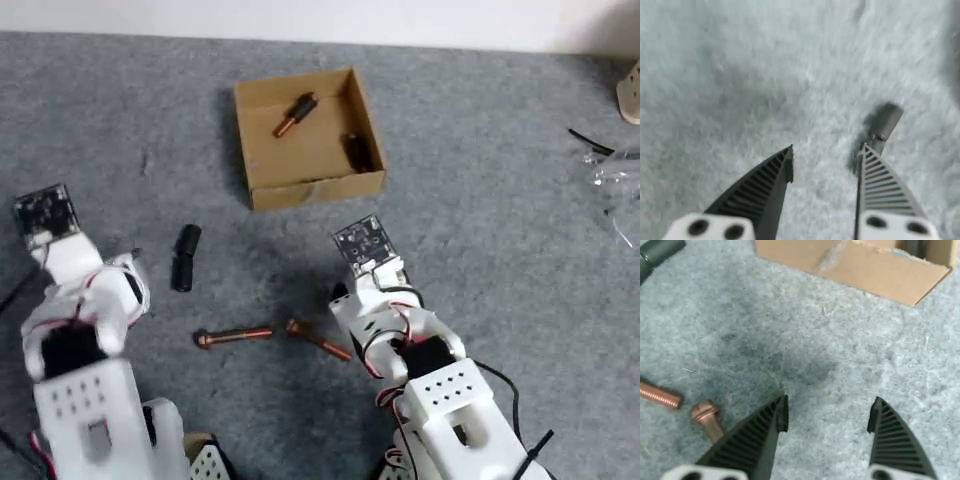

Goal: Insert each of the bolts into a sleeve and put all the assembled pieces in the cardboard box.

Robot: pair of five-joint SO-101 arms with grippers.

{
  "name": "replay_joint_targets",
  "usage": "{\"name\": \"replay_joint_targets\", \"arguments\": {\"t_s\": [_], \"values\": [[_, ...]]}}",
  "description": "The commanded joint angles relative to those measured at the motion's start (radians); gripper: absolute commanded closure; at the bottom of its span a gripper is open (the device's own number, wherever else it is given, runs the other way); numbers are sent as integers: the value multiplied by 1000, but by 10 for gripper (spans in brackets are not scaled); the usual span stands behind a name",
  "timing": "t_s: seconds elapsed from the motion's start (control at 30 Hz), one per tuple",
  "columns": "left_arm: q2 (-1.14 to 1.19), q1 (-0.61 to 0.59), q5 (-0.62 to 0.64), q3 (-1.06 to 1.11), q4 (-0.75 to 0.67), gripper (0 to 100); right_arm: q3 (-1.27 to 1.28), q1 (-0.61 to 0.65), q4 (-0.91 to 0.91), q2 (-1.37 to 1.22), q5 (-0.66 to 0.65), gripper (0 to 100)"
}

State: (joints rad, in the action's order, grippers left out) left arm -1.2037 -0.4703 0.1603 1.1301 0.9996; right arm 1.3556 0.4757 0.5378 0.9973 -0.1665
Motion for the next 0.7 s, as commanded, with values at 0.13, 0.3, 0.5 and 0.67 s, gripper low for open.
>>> {"name": "replay_joint_targets", "arguments": {"t_s": [0.13,0.3,0.5,0.67], "values": [[-189,-157,2,51,-58,796,28,99,-28,18,63,752],[-206,-219,2,113,-58,796,27,101,-28,19,63,752],[-272,-321,5,134,-29,796,30,101,-28,19,61,752],[-453,-332,5,246,-17,796,30,101,-28,19,61,752]]}}
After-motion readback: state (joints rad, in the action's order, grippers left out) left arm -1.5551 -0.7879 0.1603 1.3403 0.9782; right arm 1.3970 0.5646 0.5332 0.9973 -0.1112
